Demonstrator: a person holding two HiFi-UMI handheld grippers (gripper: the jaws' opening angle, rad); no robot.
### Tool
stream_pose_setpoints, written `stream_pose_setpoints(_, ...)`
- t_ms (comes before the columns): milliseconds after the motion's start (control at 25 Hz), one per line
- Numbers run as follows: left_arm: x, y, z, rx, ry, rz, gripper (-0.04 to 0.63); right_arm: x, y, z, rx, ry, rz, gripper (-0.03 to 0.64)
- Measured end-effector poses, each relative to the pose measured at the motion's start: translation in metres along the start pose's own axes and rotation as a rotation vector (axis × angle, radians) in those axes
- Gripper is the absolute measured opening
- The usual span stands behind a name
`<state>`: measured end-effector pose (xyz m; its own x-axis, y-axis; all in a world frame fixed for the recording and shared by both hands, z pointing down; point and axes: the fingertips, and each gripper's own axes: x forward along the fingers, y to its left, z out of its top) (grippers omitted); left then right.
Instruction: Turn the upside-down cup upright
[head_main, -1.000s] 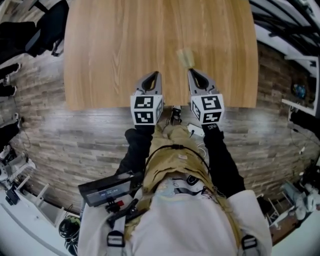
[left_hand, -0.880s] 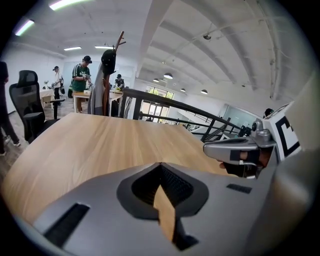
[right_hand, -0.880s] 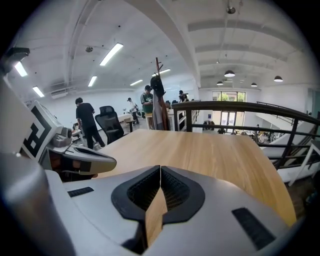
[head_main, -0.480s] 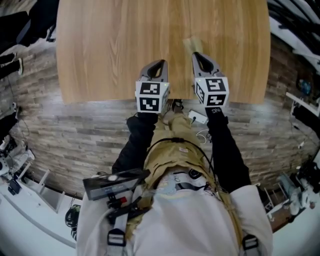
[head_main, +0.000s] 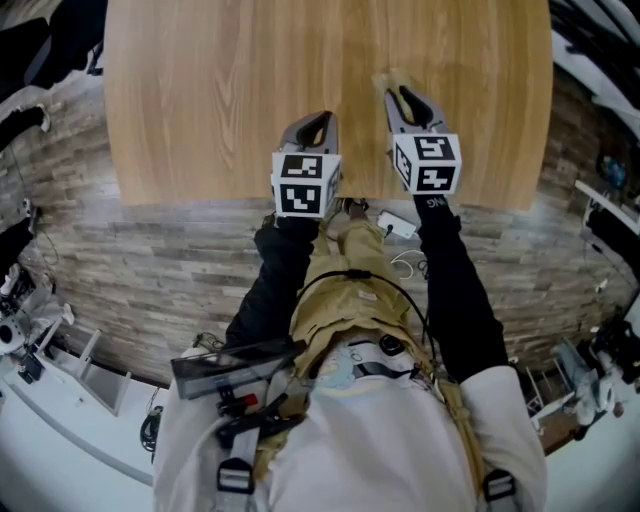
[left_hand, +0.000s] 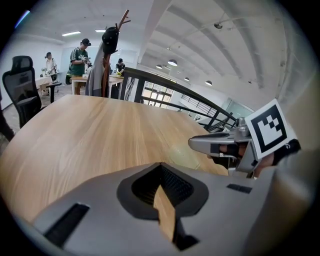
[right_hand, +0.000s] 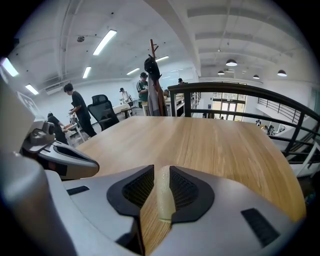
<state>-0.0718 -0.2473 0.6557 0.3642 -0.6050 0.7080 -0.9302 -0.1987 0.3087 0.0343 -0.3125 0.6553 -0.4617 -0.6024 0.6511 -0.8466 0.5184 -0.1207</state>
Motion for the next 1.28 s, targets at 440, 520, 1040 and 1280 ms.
stream_pose_setpoints(440, 0.011, 0.012, 0.002, -0.019, 0.012, 0.002, 0.002, 0.040, -0.019, -0.013, -0.026, 0.135, -0.029, 0.327)
stream_pose_setpoints(520, 0.010, 0.014, 0.003, -0.019, 0.015, 0.010, 0.002, 0.050, -0.020, -0.018, -0.036, 0.182, -0.018, 0.356)
stream_pose_setpoints(1040, 0.001, 0.026, -0.007, -0.028, 0.023, 0.047, 0.002, 0.078, -0.027, -0.053, 0.011, 0.298, -0.010, 0.413)
stream_pose_setpoints(1280, -0.004, 0.025, -0.010, -0.026, 0.024, 0.049, 0.002, 0.070, -0.027, -0.045, -0.005, 0.219, -0.023, 0.383)
